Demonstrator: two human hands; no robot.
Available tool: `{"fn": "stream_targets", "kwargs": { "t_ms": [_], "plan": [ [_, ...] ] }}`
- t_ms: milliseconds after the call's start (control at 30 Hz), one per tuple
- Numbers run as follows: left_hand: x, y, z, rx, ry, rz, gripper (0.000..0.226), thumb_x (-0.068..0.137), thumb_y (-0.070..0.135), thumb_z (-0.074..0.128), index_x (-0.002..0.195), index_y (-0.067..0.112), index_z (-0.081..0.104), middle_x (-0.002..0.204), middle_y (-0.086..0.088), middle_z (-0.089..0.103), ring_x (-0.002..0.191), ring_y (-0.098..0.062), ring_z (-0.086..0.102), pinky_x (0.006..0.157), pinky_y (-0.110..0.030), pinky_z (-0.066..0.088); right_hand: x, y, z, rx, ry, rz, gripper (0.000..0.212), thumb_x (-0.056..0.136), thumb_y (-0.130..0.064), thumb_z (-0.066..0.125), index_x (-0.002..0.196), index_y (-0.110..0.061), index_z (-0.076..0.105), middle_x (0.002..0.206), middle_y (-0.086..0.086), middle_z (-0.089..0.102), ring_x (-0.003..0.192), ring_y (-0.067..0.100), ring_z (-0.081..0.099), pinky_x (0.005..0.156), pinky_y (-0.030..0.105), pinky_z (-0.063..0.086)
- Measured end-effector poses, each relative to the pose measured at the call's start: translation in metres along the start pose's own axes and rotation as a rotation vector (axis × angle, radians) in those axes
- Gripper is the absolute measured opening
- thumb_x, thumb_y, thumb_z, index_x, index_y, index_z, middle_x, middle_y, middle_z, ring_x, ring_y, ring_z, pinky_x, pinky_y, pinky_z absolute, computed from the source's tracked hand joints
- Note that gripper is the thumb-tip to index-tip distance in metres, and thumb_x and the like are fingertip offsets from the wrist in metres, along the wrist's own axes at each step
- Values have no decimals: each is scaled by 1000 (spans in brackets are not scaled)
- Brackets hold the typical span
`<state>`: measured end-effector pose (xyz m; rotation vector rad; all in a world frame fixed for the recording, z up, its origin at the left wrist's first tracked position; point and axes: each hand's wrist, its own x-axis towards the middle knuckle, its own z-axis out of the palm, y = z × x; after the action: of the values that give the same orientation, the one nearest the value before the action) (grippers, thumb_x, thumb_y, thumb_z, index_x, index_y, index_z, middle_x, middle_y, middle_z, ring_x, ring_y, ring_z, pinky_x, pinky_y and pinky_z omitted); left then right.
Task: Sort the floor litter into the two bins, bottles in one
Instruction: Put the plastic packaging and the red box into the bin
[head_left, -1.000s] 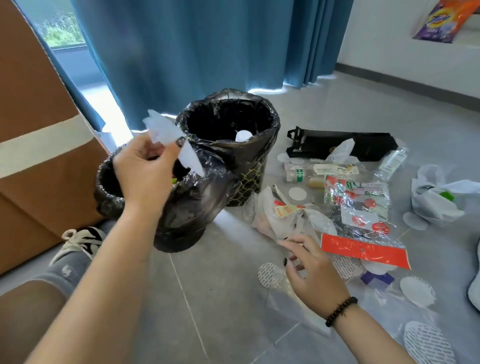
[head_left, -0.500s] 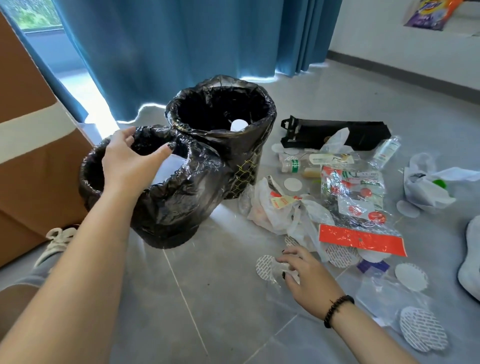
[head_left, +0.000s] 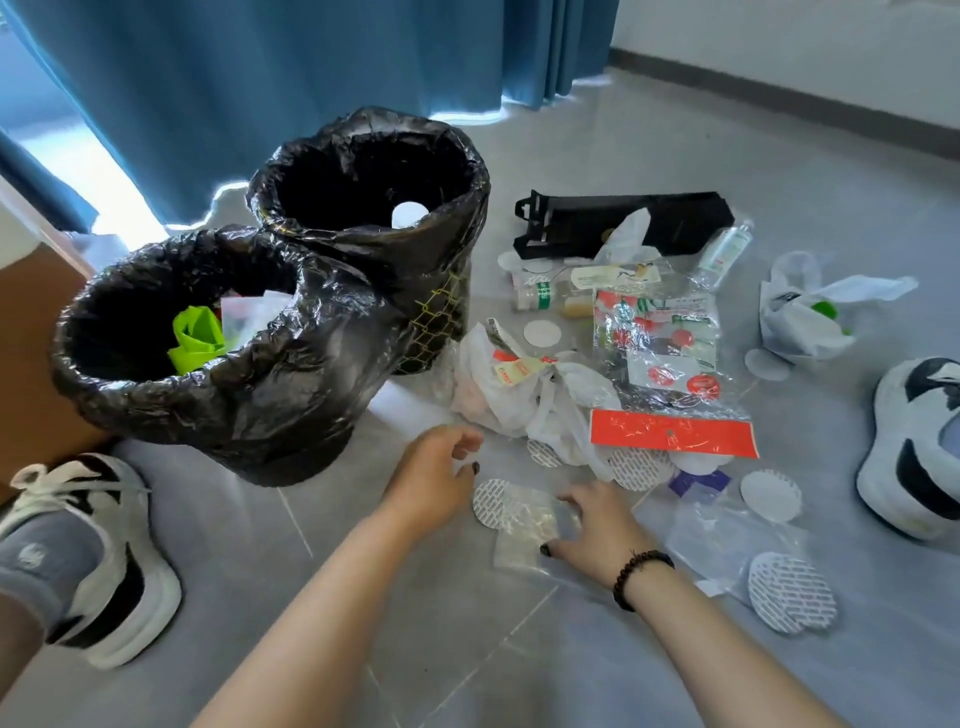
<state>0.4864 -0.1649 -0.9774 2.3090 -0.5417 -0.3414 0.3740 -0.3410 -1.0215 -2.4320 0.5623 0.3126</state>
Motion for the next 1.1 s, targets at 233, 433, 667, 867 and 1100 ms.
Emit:
{"fn": "stream_targets", "kwargs": {
  "t_ms": [233, 433, 667, 867, 1100],
  "plan": [
    [-5, -20, 50, 184, -183, -28, 50, 76, 12, 70, 125, 19, 61, 124, -5, 58, 120, -26, 49, 102, -32, 40, -3, -1, -3, -245, 20, 42, 65, 68, -44, 73, 126, -27, 49, 127, 1, 39, 122, 23, 32, 101, 31, 31],
    [-2, -21, 54, 207, -189, -160, 47, 79, 20, 71, 123, 22, 57, 124, -5, 46, 120, -23, 47, 104, -32, 39, 1, 0, -7, -236, 26, 41, 41, 67, -42, 76, 97, -25, 54, 114, -1, 42, 113, 21, 37, 90, 29, 35],
    [-8, -18, 39, 42, -57, -226, 24, 78, 17, 72, 73, 28, 51, 92, 3, 56, 84, -15, 58, 76, -23, 47, -1, -2, -9, 8, -26, 69, 26, 73, -20, 65, 74, -27, 41, 86, -4, 52, 85, 19, 55, 67, 26, 40],
    [-11, 4, -3, -232, 86, -289, 12, 79, 13, 72, 77, 18, 61, 75, 2, 65, 70, -14, 60, 63, -20, 47, -5, -17, -19, 260, 45, 70, 34, 75, -21, 73, 101, -22, 51, 106, -4, 53, 95, 13, 51, 71, 20, 38],
    [-20, 64, -102, -668, 326, -201, 7, 85, 11, 69, 87, 14, 64, 60, 7, 60, 50, -5, 51, 49, -16, 41, -13, -39, -24, 340, 118, 24, 29, 73, -22, 77, 92, -19, 54, 95, -5, 53, 88, 14, 50, 70, 24, 36]
  ]
}}
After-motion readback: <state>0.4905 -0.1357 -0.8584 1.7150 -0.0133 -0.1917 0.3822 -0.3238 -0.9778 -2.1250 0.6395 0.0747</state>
